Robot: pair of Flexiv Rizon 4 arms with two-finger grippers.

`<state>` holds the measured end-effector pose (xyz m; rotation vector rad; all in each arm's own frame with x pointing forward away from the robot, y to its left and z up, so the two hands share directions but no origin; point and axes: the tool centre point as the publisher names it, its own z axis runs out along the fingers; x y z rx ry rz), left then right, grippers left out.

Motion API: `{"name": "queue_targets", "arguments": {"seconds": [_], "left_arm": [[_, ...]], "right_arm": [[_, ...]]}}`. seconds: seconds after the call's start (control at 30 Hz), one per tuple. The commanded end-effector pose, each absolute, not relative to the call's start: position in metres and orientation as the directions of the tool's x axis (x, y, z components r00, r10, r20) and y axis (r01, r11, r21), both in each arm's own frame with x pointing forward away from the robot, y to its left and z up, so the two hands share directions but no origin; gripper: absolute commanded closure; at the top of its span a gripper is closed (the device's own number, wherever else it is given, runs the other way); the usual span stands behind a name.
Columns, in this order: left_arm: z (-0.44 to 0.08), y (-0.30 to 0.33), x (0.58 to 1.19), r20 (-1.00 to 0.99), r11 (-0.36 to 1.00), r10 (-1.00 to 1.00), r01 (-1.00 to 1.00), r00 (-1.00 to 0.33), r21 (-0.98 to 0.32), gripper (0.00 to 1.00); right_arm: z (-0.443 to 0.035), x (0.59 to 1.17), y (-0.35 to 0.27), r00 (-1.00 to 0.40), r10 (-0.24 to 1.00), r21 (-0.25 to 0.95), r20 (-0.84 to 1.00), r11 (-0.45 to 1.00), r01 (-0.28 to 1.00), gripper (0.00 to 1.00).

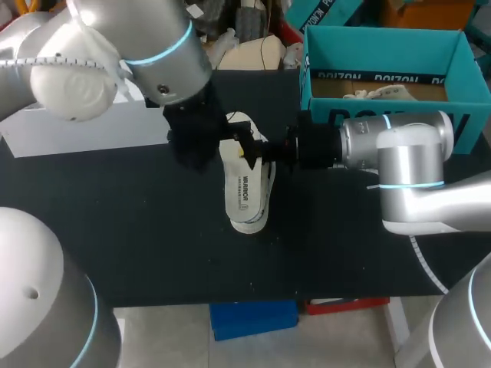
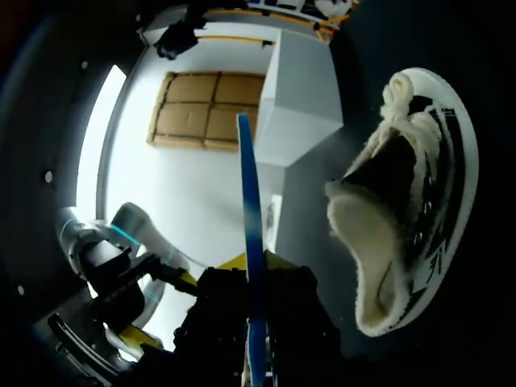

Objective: Take the shoe out of the shoebox, open the shoe tongue, remove and reinsert the insole, then place the shoe into the shoebox

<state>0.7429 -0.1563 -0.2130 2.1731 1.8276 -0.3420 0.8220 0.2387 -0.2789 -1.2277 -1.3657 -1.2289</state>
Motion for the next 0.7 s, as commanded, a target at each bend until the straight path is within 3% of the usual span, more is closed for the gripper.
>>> {"name": "queue_targets", "arguments": {"seconds": [0.03,0.43,0.57,0.7], "left_arm": [[-0.221,-0.135,0.740,-0.651,-0.188,0.732,0.978,0.201,0.090,0.00],[-0.221,-0.135,0.740,-0.651,-0.188,0.732,0.978,0.201,0.090,0.00],[-0.235,-0.142,0.744,-0.781,-0.213,0.604,0.977,0.159,0.034,0.00],[-0.243,-0.141,0.740,-0.842,-0.183,0.512,0.979,0.170,0.086,0.00]], "right_arm": [[-0.279,0.822,0.239,-0.103,0.102,0.102,0.989,0.013,0.995,1.00],[-0.279,0.822,0.239,-0.103,0.102,0.102,0.989,0.013,0.995,1.00],[-0.279,0.822,0.239,-0.103,0.102,0.102,0.989,0.013,0.995,1.00],[-0.279,0.822,0.239,-0.103,0.102,0.102,0.989,0.013,0.995,1.00]]}}
